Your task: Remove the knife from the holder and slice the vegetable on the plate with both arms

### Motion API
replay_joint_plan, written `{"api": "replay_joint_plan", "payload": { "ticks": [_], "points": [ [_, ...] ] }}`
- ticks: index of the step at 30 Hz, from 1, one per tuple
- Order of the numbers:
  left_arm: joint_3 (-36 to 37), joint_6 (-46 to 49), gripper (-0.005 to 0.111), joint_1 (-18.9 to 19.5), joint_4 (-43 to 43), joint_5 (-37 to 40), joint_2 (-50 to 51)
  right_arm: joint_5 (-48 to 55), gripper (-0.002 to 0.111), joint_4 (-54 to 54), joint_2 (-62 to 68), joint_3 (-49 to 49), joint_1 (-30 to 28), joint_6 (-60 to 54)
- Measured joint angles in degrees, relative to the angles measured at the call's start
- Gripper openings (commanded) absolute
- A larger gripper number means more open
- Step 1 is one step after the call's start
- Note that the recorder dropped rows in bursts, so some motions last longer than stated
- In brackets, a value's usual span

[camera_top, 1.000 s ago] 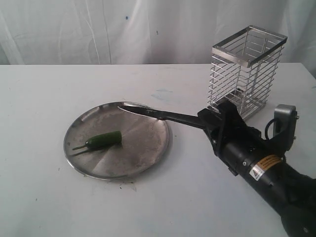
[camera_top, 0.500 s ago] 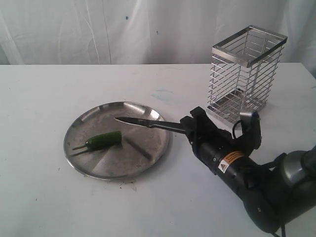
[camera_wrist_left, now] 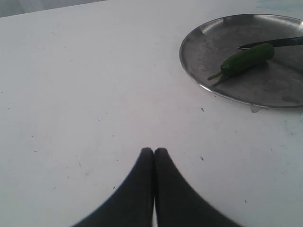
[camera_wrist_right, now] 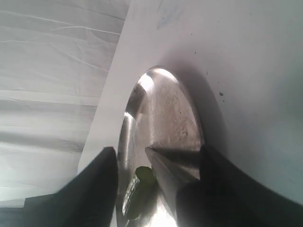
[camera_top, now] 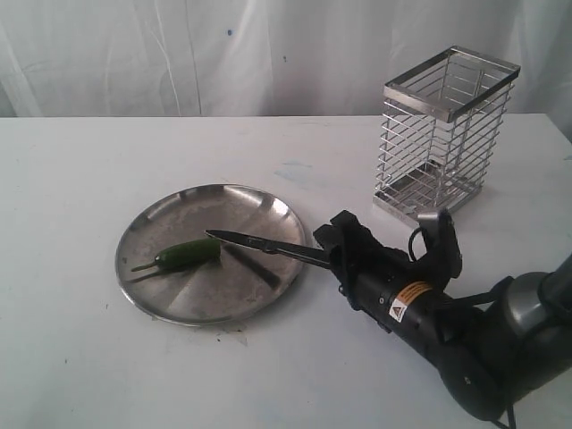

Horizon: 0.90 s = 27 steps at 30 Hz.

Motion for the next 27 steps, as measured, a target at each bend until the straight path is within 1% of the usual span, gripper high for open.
{"api": "replay_joint_plan", "payload": {
  "ticks": [5,8,10,12,18,21,27],
  "points": [
    [0.0,0.0,0.0,0.0,0.0,0.0,0.0,0.38,0.052,-1.3,-0.13,0.0,0.0,0.0],
    [0.0,0.0,0.0,0.0,0.0,0.0,0.0,2.15,0.052,-1.7,-1.45,0.0,0.0,-0.33],
    [0.0,0.0,0.0,0.0,0.0,0.0,0.0,4.31,0.052,-1.83,-3.34,0.11,0.0,-2.77],
    [0.0,0.0,0.0,0.0,0.0,0.0,0.0,8.62,0.052,-1.83,-5.86,0.11,0.0,-6.59],
    [0.0,0.0,0.0,0.0,0.0,0.0,0.0,27.93,0.052,-1.7,-12.95,-0.28,0.0,-19.01],
    [0.0,0.0,0.0,0.0,0.0,0.0,0.0,34.5,0.052,-1.7,-14.78,-1.27,0.0,-21.76],
    [0.0,0.0,0.0,0.0,0.0,0.0,0.0,41.07,0.052,-1.61,-17.88,-2.96,0.0,-27.49]
  ]
}}
